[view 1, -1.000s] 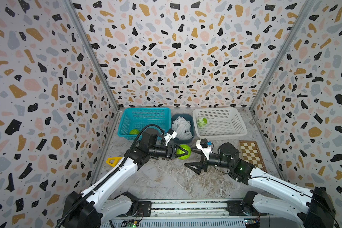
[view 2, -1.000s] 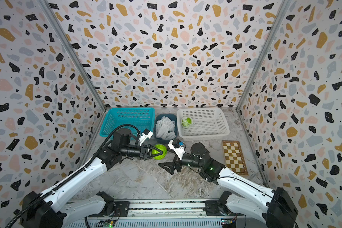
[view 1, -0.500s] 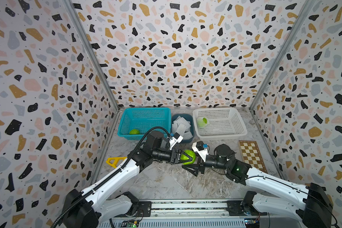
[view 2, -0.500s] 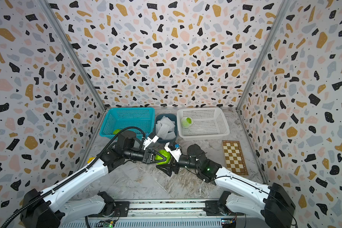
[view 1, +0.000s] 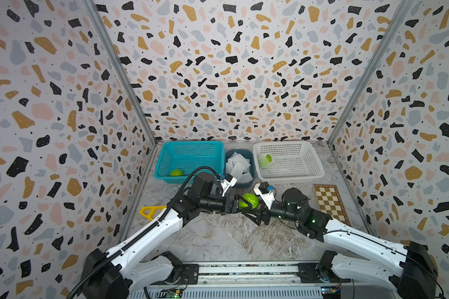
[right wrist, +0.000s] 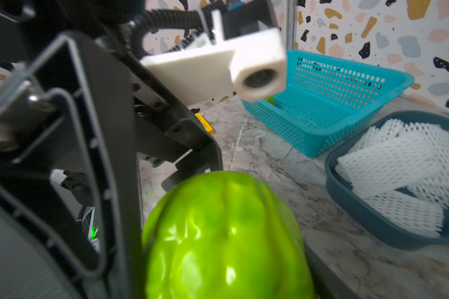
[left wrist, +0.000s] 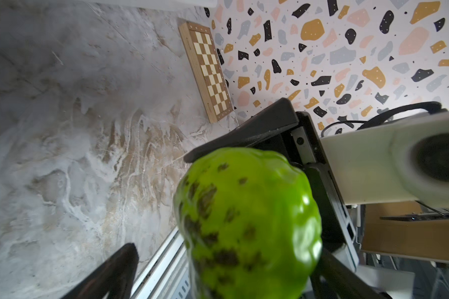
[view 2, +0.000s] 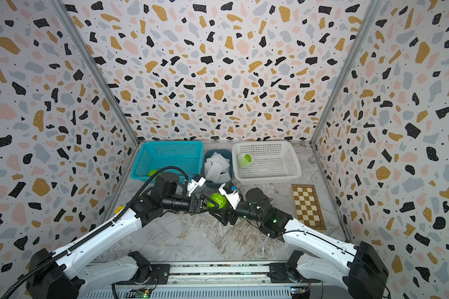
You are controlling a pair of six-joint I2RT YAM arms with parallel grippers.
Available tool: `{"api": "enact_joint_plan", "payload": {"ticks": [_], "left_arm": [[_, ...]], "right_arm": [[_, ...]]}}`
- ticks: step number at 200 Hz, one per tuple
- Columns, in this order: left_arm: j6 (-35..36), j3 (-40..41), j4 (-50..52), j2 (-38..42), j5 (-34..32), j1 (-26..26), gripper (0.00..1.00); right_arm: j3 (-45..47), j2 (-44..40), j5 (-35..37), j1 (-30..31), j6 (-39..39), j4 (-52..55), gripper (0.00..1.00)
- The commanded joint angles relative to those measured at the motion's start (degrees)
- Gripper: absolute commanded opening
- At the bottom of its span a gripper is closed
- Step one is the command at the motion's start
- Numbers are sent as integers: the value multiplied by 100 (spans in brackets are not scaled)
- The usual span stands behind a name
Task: Sleeve custard apples in foam nets
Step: Place the custard apple at the center of the board.
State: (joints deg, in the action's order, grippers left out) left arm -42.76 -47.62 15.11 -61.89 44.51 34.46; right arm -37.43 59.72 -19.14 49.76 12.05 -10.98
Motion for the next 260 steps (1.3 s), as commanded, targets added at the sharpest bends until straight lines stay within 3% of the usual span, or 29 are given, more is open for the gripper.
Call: {"api": "enact_joint_plan", "payload": {"ticks": [1,51,143,260], "left_arm": [[180,45,495,390,-1005,-194,99],[146,474,1046,1106,-2359,-370,99],[-23,909,1043,1304,-2492,-413,99],[-223,1132,801,1110,-2469,-474,99]], "right_arm": [[-426,8,288,-260,298,789,73],[-652,749,1049,-484,530,1787,74],[-515,1932,2054,-275,682,1536,75],[-296,2614,2263,-64,705,1215,77]]}}
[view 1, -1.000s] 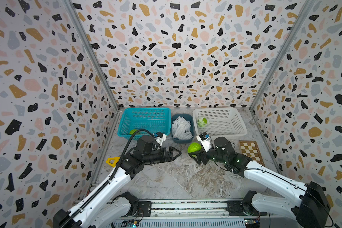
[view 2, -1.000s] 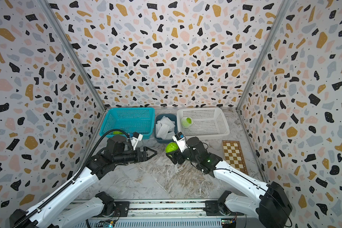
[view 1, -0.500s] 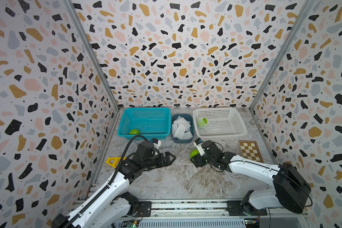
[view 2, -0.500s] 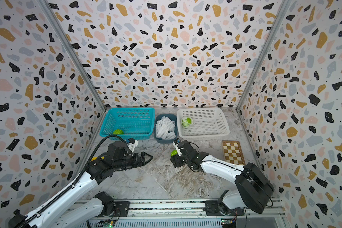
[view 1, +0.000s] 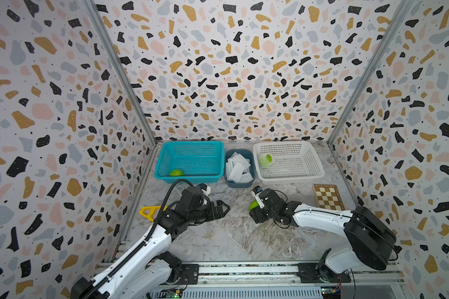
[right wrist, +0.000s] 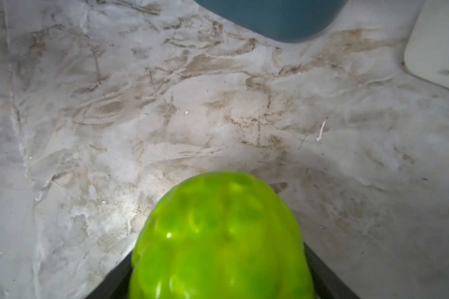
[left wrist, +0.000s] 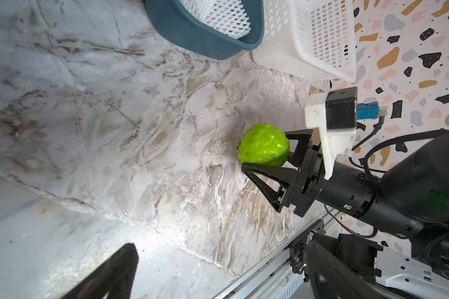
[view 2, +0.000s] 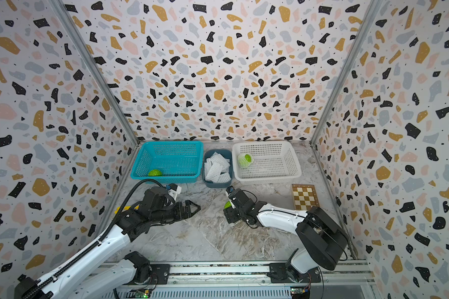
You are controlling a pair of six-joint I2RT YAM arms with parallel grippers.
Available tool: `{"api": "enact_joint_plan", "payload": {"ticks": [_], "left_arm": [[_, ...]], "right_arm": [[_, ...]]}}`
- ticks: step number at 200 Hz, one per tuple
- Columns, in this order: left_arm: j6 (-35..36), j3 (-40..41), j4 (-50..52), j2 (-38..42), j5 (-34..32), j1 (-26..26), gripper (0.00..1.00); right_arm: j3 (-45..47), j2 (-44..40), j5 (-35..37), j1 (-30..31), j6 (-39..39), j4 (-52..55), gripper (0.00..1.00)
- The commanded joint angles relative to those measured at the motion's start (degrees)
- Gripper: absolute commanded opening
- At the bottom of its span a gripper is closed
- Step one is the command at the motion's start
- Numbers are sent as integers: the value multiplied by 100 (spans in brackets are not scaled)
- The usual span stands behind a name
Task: Sleeve custard apples in foam nets
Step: Place the custard apple at the center of the board.
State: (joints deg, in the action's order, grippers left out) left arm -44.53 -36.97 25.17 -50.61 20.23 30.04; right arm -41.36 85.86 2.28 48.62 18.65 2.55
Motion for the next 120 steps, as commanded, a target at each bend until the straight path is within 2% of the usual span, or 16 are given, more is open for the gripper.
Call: {"api": "enact_joint_plan", "payload": {"ticks": [1,37,73,120], "left_arm": [[-46,72,-205,-18,-39,-33,99],[-88,94,-213,-49,-52,-42,99],[-137,116,-161,-40,-198,-47,99],[-176,36,-98,-166,-465,-60,99]], "right_arm": [[100,0,122,50,44,-139,77],[111,101,189,95,67,-143,82],[9,-16,317,130,132,67,95],[-74,-625,404,139,102,284,97]]}}
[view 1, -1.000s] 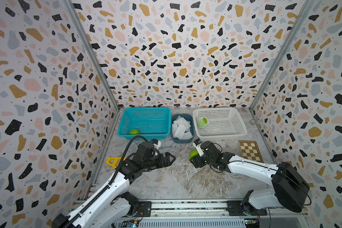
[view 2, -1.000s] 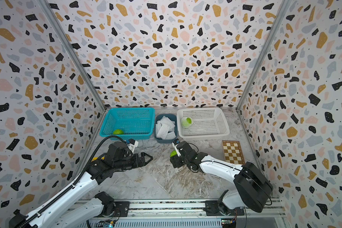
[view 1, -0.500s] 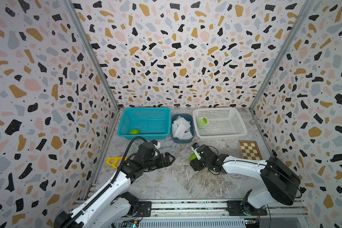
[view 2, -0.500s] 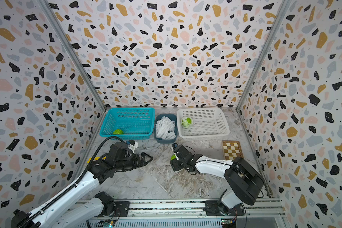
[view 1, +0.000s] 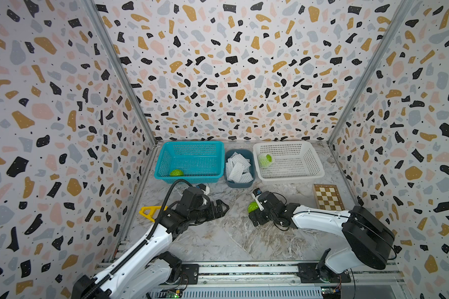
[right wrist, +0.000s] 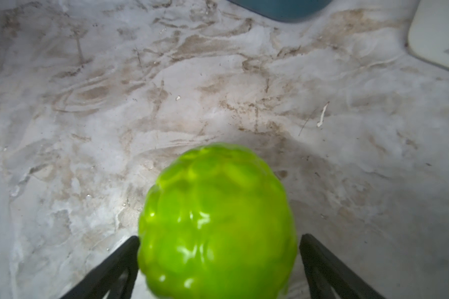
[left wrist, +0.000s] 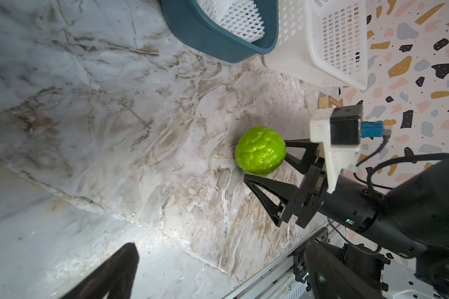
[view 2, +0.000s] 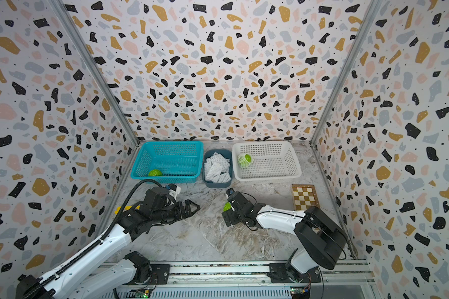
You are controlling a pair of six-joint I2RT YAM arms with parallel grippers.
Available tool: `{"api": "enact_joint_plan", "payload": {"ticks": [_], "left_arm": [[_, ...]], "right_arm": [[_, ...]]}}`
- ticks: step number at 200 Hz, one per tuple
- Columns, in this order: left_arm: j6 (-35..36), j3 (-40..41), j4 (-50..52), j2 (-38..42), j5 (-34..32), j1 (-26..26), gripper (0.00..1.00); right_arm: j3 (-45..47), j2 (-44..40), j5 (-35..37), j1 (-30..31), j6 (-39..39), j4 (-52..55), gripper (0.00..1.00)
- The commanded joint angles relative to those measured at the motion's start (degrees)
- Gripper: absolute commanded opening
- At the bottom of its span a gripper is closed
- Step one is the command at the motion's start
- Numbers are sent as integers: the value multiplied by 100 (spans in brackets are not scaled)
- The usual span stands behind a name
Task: Sleeve custard apples in foam nets
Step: Place the custard apple at the center of the board, then pick up the foam net from the storage box.
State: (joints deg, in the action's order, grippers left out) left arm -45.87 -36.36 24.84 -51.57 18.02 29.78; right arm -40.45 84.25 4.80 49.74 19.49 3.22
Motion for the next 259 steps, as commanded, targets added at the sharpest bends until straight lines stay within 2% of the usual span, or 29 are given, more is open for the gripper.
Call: {"api": "enact_joint_plan", "payload": {"ticks": [1,42,102,176,219,247,259], "left_arm": [[-40,-27,-66,-75,-250,-29,99],[126,-400,-146,-511,-326,-32,100],[652,-1796,-4,-2007,-372,-33,78],[1707,-4744,875,-4653,-955,-77,70],[2043,-6524,1665,-6254,-1230,-147,67],[2109,-7318,1928,-6986,-1307,-156,64],[2164,-7604,2034,-7234,-1319,-165,56]], "right_arm": [[-170,-480,153,27,20,224,97],[-142,-1233,141,3,18,422,96],[431,-2404,-617,-610,260,441,88],[923,-2984,-905,-654,331,433,87],[1024,-3220,-921,-702,339,463,87],[1081,-3303,-914,-726,336,483,87],[1096,-3327,-928,-733,311,479,87]]}}
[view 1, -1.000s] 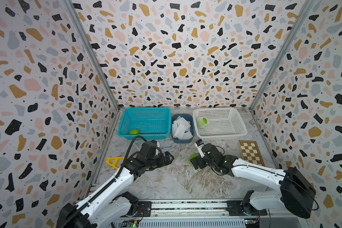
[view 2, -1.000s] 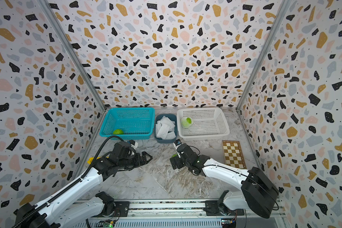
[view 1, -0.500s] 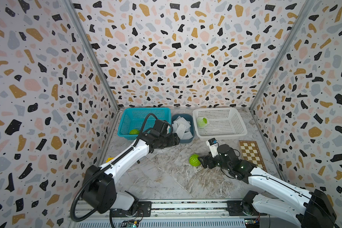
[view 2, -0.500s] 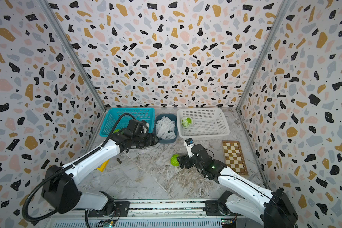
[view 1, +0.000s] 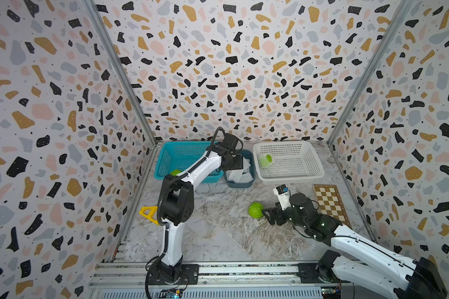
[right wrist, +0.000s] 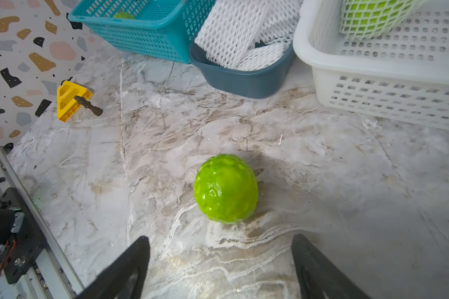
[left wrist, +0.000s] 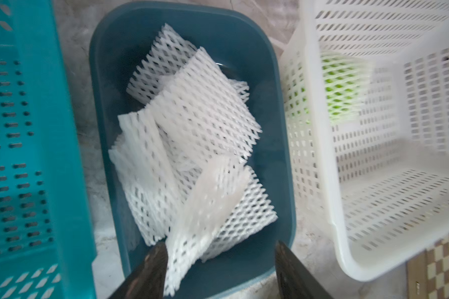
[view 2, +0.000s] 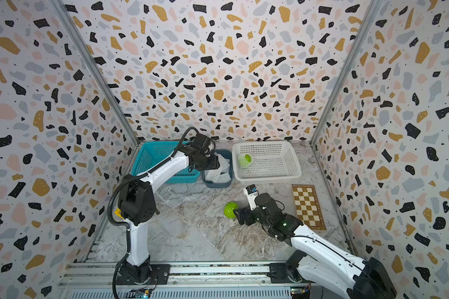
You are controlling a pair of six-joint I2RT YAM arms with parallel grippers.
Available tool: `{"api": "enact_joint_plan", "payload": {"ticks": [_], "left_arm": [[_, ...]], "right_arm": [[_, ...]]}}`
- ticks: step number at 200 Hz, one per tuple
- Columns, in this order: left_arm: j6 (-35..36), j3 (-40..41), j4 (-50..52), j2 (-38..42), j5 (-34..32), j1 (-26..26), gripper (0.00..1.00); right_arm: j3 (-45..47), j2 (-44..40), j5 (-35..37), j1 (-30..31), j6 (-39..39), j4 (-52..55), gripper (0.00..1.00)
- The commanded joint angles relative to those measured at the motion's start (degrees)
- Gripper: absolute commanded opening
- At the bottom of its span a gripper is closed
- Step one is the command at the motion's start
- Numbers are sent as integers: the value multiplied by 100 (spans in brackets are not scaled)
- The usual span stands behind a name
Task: Sleeve custard apples in foam nets
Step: Pick up the foam net from the storage box.
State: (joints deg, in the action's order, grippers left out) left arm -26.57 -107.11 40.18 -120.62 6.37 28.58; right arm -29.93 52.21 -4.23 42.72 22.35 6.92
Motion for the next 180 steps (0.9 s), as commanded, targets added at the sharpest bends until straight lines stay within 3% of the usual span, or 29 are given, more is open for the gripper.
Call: {"api": "enact_joint_plan", "payload": {"ticks": [1,38,62,86,132,180], "left_arm": [[237,-556,513,-352,-158,-45,55],[291,-1051,729,-731,-100,-71,29],[364,-1037,754,-586,-16,-80,11],[493,-868,731,-224,-35,-80,0],[780,-192,465,794,-124,-72,0],[1094,1155,-268,2178,471,102,0]], "right_arm": [[42,-118,-21,-33,29,109,87],[75,-113,12,-49,-5,87,87],[83,-33,10,-62,-8,38,87],[41,62,29,-60,-5,-6,87],[-250,158,-3,-174,-22,-29,87],[-671,257,-835,-773,68,-85,87]]}}
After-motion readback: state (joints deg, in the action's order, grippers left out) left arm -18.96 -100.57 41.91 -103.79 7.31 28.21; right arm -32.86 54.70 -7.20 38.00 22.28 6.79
